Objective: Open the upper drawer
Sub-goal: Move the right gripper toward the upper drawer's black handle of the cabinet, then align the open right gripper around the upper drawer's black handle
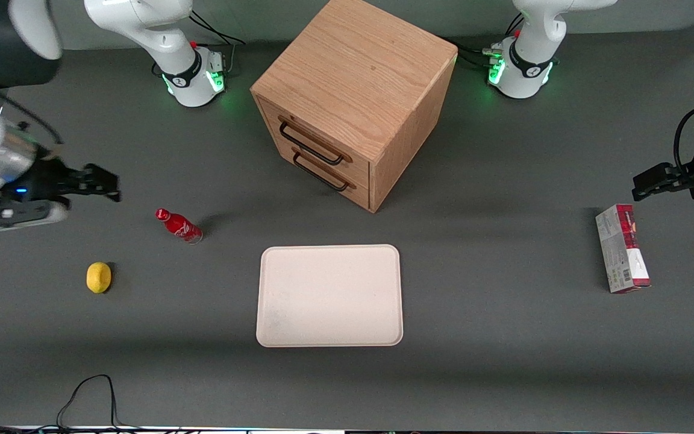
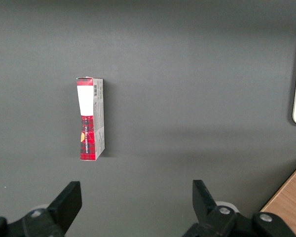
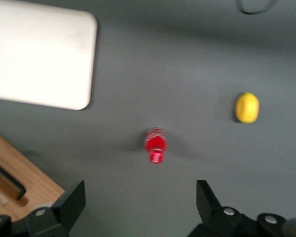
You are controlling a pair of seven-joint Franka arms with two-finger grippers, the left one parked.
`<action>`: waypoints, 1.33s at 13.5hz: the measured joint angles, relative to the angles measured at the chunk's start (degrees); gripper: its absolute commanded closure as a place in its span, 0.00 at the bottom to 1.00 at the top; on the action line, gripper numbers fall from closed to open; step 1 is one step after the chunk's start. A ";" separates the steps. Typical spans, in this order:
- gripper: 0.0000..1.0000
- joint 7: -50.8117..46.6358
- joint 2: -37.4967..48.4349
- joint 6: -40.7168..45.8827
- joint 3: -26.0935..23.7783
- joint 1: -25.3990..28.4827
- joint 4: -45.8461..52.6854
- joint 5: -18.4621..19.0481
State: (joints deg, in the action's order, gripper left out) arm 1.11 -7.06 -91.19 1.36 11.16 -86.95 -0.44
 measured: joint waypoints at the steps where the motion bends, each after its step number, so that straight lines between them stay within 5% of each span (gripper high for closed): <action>1: 0.00 -0.01 -0.59 -0.07 -0.12 2.67 0.02 -0.18; 11: 0.00 4.23 -5.41 -1.51 -0.41 27.27 1.57 -0.63; 18: 0.00 11.72 -5.33 -1.83 -0.25 28.69 1.00 -1.99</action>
State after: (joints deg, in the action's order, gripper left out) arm 12.83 -12.38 -93.01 1.11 39.86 -85.94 -2.43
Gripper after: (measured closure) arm 0.000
